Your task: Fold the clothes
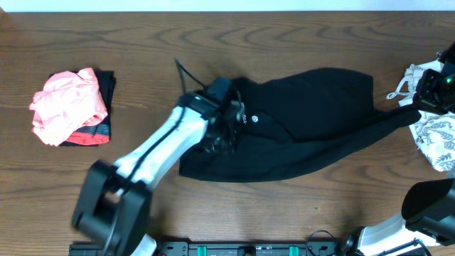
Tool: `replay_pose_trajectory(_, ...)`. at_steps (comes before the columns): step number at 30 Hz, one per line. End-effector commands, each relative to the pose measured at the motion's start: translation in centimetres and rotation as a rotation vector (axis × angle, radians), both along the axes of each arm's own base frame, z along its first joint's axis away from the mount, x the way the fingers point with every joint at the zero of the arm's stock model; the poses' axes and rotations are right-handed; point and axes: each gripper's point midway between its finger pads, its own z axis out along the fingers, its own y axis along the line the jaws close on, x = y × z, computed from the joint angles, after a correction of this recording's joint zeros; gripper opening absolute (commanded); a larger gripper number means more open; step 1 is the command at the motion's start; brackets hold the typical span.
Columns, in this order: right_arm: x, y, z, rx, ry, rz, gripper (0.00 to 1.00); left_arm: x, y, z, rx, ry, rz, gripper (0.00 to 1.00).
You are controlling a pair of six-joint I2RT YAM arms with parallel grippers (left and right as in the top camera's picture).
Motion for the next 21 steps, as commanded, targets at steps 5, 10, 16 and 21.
replay_pose_trajectory(5, 1.1, 0.3, 1.2, 0.01, -0.084, 0.028, 0.01, 5.7, 6.9, 14.9, -0.002, -0.502, 0.224, 0.06)
replay_pose_trajectory(10, 2.3, 0.9, 2.4, 0.03, -0.171, 0.05, 0.01, 6.6, 11.5, 19.4, -0.024, -0.64, 0.356, 0.06)
replay_pose_trajectory(16, 2.6, 1.1, 4.7, 0.008, -0.27, 0.063, 0.01, 6.2, 12.6, 20.2, -0.061, -0.641, 0.382, 0.06)
replay_pose_trajectory(21, 2.2, 1.3, 4.7, 0.013, -0.261, 0.062, 0.01, 5.5, 9.5, 17.1, -0.12, -0.485, 0.291, 0.06)
